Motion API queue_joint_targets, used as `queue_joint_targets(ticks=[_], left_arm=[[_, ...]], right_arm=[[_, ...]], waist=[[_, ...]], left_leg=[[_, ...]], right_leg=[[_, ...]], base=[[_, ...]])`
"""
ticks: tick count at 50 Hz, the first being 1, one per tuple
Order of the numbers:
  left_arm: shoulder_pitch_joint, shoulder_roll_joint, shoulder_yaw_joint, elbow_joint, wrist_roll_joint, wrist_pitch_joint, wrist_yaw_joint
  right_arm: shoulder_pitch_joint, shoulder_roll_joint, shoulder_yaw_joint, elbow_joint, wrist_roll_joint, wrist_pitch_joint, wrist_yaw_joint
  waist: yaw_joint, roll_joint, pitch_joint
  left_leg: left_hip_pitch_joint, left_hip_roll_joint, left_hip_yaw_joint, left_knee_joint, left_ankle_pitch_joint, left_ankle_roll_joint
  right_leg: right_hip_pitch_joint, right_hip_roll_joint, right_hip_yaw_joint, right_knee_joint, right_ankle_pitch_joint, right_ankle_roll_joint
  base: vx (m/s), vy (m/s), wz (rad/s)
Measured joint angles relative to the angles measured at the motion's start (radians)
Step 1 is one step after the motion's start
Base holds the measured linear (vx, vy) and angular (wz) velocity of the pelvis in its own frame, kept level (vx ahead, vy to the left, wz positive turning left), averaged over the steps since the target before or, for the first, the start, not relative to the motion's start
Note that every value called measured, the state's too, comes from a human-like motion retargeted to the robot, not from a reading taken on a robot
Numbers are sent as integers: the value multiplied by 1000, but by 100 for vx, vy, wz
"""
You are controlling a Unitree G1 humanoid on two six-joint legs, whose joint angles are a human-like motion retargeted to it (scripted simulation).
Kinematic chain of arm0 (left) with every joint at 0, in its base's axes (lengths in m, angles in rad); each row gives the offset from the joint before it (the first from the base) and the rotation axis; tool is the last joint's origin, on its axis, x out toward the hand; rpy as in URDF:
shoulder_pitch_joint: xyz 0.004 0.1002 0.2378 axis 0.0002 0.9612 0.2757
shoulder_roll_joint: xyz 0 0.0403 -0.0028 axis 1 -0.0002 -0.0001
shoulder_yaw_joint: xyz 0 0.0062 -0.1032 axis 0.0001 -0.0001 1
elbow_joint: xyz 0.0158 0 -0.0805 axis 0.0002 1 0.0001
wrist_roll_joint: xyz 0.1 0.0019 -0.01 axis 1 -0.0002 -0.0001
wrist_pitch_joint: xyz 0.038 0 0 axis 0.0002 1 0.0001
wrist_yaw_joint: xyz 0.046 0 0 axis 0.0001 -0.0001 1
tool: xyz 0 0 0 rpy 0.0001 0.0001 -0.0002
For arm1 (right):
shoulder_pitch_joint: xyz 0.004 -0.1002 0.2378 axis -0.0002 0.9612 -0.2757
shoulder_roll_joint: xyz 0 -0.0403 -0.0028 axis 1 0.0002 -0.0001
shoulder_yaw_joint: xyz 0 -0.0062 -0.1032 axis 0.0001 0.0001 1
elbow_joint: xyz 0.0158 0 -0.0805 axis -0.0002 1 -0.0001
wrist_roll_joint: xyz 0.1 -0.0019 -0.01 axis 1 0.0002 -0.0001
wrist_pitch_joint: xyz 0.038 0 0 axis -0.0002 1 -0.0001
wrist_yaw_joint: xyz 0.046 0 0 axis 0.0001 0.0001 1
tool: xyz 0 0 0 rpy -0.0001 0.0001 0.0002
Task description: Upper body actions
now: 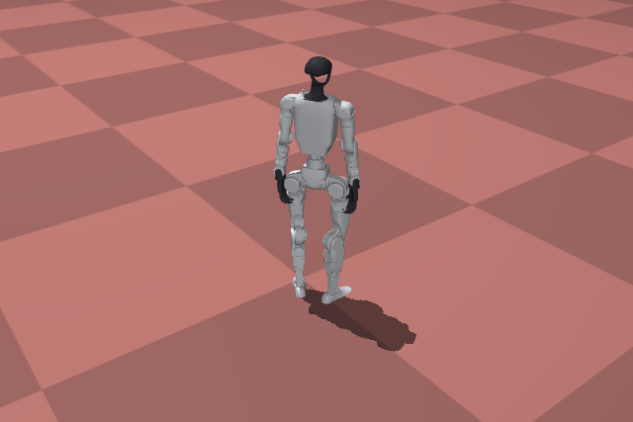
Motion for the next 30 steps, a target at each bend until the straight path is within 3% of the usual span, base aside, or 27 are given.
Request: queue_joint_targets(ticks=[30], left_arm=[[1,1,4,-3,-5,-11,23]], right_arm=[[1,2,7,-3,-1,-4,4]], waist=[[4,-16,-4]], left_leg=[[-3,-5,-7,0,4,-2]], right_leg=[[17,-6,-19,-10,-8,10]], base=[[0,0,0]])
